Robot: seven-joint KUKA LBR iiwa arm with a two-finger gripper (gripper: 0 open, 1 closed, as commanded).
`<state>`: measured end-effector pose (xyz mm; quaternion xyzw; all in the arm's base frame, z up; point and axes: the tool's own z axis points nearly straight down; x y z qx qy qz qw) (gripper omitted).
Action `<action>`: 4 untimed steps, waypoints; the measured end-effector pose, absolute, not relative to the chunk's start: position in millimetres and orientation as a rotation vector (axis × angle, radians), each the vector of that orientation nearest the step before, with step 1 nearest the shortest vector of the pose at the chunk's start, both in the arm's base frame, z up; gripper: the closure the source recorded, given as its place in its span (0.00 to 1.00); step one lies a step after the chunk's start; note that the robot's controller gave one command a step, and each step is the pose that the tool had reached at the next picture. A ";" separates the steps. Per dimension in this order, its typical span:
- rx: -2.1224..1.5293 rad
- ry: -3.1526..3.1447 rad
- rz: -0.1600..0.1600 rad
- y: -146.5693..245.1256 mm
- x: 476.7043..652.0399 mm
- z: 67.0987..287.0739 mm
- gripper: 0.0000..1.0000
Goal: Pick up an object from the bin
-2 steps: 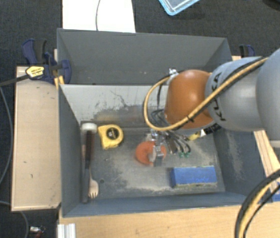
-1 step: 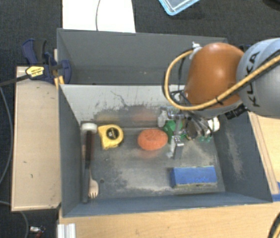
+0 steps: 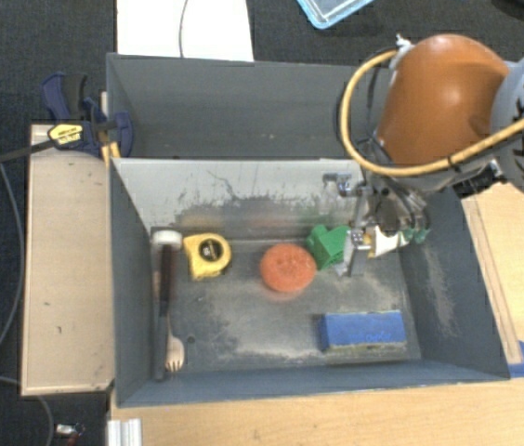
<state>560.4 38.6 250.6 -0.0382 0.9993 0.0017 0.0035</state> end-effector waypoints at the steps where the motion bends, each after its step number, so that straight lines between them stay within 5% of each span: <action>1: 0.087 3.125 0.007 50.7 560.8 209.1 0.00; 4: -0.496 3.075 0.005 46.9 566.4 88.7 0.00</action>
Offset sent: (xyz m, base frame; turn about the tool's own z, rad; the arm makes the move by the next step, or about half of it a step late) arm -0.0030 0.0531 -0.1273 -0.5183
